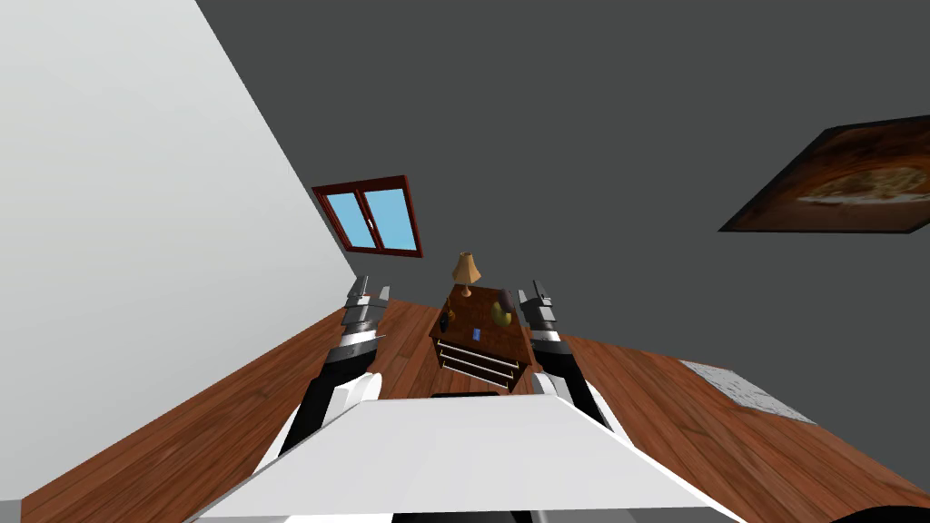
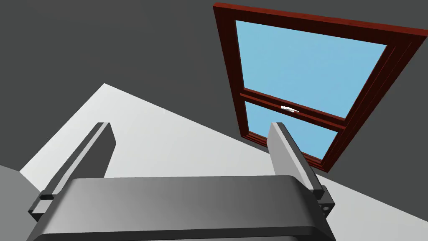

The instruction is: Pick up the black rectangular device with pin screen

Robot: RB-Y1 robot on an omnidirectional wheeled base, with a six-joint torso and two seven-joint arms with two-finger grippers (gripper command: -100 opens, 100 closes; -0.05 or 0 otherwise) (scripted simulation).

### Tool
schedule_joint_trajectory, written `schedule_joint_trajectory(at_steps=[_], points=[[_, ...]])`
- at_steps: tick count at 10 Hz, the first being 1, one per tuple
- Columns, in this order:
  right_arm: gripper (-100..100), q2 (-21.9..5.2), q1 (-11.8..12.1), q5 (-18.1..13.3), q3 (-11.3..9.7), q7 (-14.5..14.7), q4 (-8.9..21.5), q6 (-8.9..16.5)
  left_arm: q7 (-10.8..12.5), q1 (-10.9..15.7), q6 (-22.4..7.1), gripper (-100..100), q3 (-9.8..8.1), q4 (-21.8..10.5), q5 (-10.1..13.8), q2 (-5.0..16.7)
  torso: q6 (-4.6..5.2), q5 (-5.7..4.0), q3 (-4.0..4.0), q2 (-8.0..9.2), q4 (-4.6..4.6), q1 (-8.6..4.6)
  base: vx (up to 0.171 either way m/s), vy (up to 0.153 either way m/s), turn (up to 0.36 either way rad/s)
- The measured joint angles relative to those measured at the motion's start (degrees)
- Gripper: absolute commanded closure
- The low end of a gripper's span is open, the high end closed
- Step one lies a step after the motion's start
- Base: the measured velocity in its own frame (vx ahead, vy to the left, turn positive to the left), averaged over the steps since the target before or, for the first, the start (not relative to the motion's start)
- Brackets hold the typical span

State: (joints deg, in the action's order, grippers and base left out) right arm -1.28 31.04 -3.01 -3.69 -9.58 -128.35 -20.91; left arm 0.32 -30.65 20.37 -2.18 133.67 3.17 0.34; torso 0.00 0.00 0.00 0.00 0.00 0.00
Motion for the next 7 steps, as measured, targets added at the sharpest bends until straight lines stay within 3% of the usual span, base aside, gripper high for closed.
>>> schedule_joint_trajectory(at_steps=[2,4,7], points=[[0,0.00,0.00,0.00,0.00,0.00,0.00,0.00,0.87,0.50,-1.40,-100,0.26,-1.98,0.00,2.35,0.01,0.00,0.03,0.06,0.01,0.00,-0.023,-0.004,-0.033],[0,0.00,0.00,0.00,0.00,0.00,0.00,0.00,2.31,0.78,-4.82,-100,0.36,-2.75,0.21,4.18,0.01,0.00,0.05,0.09,0.02,0.00,-0.026,-0.002,-0.041],[0,0.00,0.00,0.00,0.00,0.00,0.00,0.00,5.55,1.69,-9.29,-100,0.37,-7.23,0.71,6.40,0.00,0.01,0.05,0.08,0.01,0.02,-0.021,-0.001,-0.042]])
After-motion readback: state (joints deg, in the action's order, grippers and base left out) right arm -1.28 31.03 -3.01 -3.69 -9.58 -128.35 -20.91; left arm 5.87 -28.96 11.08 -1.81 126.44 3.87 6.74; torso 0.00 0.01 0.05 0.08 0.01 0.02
